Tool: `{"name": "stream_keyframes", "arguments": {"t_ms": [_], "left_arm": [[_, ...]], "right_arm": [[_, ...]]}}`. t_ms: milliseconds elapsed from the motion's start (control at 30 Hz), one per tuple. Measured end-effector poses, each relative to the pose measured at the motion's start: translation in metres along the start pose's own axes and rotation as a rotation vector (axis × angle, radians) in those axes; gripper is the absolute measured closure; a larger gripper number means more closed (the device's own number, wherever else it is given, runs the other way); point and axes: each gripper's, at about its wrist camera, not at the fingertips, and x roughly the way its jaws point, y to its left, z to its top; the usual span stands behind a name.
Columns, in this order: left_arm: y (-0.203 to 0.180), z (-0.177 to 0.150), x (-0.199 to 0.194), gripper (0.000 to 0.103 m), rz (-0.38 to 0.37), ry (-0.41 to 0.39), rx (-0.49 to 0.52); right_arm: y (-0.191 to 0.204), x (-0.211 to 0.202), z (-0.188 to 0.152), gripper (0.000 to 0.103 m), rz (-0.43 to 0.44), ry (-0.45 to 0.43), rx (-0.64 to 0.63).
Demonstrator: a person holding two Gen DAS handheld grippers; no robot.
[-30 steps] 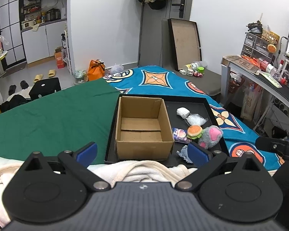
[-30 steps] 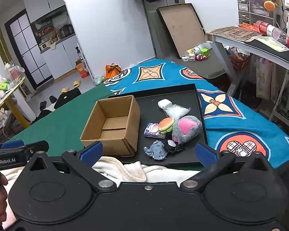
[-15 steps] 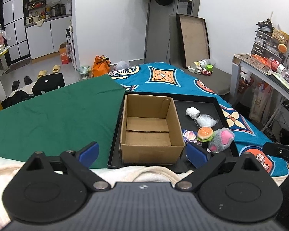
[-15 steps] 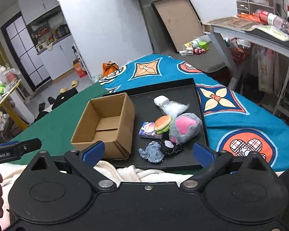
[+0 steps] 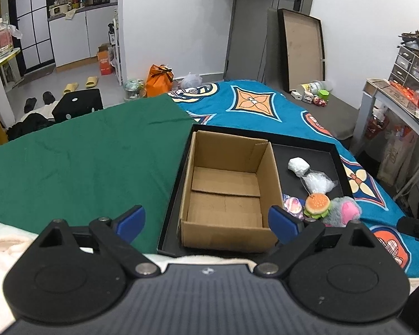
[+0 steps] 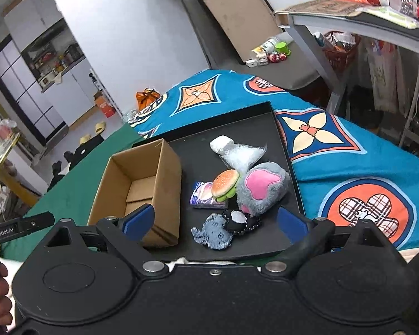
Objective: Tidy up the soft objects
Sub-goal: 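Reach the right gripper to the grey plush and grasp it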
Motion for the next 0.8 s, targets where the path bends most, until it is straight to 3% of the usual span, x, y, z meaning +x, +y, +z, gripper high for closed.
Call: {"name": "stream_keyframes", "arguments": {"t_ms": [500,800], "left_arm": [[0.008,0.028,0.037,0.015,0.057,0.05,-0.011],[0.02,0.03,0.066,0.026,0.068,0.118,-0.053]], "right_arm": [[-0.004,0.035,0.026,0.008,-0.01,0.022,0.051],[-0.015,0.058,0.029,0.008,-0.019,0.036,0.135]]}}
